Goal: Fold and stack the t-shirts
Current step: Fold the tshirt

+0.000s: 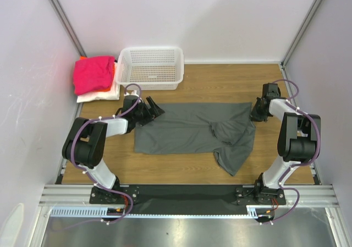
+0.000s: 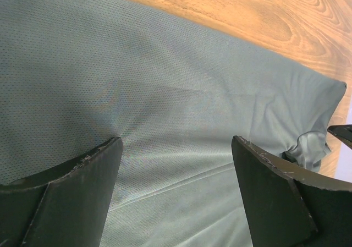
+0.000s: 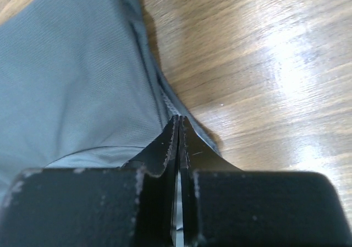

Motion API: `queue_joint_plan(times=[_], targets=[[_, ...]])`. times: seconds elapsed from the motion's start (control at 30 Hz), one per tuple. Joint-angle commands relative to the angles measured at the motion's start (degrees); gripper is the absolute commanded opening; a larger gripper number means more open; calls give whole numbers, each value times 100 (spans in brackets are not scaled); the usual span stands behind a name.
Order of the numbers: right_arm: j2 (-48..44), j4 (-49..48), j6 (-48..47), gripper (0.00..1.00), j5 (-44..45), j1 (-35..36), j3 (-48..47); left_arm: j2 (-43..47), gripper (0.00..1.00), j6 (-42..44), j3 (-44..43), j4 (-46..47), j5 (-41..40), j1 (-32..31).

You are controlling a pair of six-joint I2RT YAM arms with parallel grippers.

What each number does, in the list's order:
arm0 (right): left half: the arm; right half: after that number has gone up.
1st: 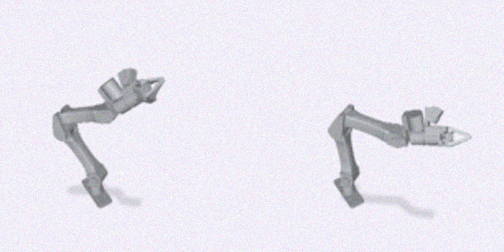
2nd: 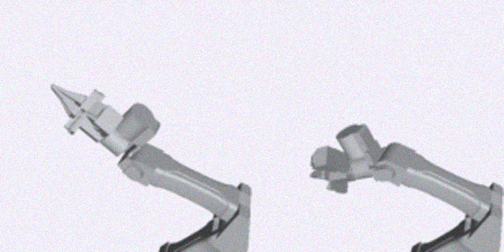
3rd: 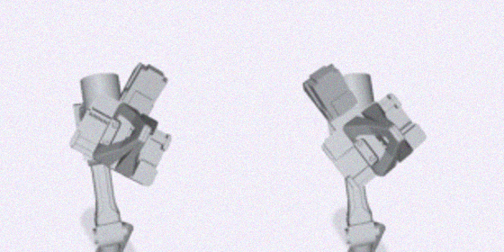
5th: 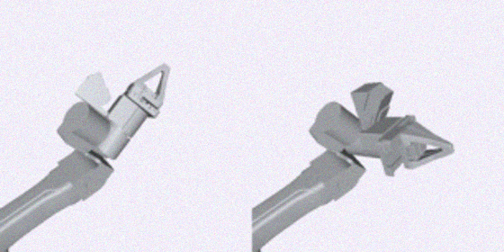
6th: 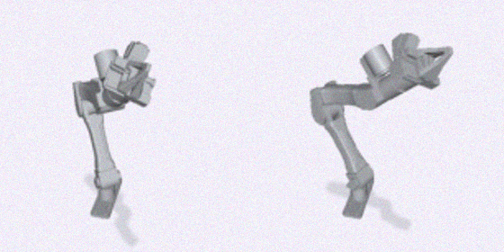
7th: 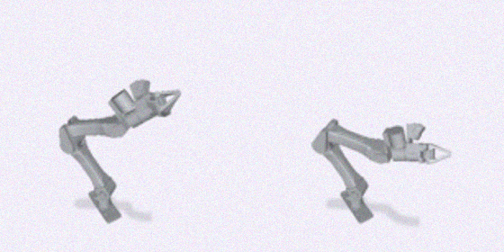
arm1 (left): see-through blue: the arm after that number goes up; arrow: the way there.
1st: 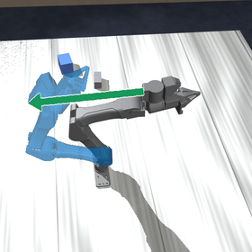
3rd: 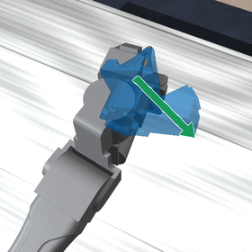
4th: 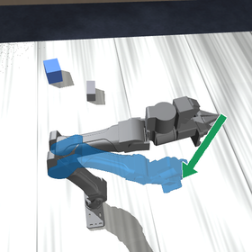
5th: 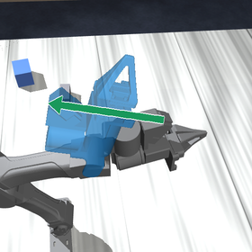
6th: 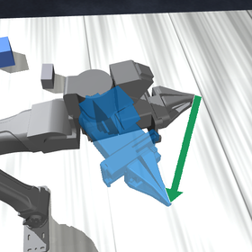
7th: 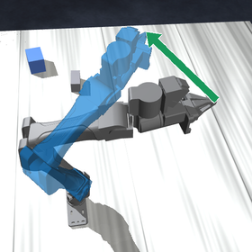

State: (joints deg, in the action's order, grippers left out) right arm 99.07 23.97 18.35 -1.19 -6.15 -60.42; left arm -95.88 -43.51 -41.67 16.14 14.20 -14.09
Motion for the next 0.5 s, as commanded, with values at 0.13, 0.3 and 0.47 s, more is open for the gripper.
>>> queue_joint_plan(times=[0.13, 0.3, 0.47], targets=[[-142, 55, -60, 1, -30, -105, -66, 104, 88, 26, 45, -120, -40, 108], [-432, -129, 116, 33, -653, -105, 48, 87, 88, 18, 54, -76, -13, 108], [-388, -208, 134, 36, -733, -105, 145, 52, 88, 18, 45, -67, 13, 108]])
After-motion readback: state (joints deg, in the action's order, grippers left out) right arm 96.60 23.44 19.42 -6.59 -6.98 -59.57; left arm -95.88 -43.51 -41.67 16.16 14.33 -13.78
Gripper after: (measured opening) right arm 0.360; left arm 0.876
